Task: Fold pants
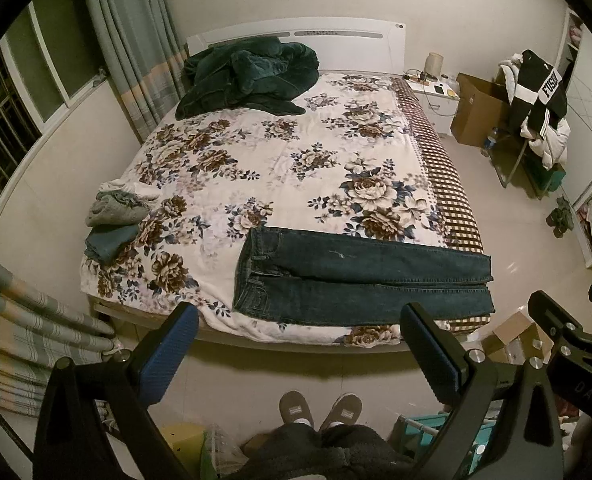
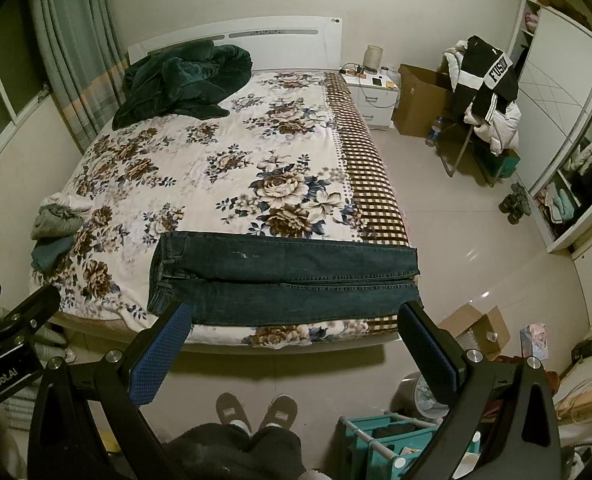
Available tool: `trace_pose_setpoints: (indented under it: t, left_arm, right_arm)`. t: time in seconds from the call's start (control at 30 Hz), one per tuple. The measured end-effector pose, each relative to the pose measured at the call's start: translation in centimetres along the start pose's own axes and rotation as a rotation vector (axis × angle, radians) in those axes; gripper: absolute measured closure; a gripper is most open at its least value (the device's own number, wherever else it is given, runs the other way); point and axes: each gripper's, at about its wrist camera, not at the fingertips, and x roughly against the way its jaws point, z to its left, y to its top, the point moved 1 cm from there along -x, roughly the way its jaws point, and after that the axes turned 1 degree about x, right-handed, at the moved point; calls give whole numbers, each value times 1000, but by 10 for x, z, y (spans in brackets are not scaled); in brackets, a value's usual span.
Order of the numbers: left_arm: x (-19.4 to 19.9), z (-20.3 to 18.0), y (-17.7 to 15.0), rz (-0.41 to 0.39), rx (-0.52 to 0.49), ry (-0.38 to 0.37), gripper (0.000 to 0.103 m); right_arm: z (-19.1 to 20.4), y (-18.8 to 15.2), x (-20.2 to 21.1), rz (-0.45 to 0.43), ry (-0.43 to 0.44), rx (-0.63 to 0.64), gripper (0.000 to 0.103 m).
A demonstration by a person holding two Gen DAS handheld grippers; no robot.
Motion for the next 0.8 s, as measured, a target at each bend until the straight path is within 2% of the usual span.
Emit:
trace_pose_setpoints:
  t: [0.8]
  left_arm:
    - [0,4,-1,-3,-1,-1,0]
  right_arm:
    - [10,-7,1,6,2,6,0]
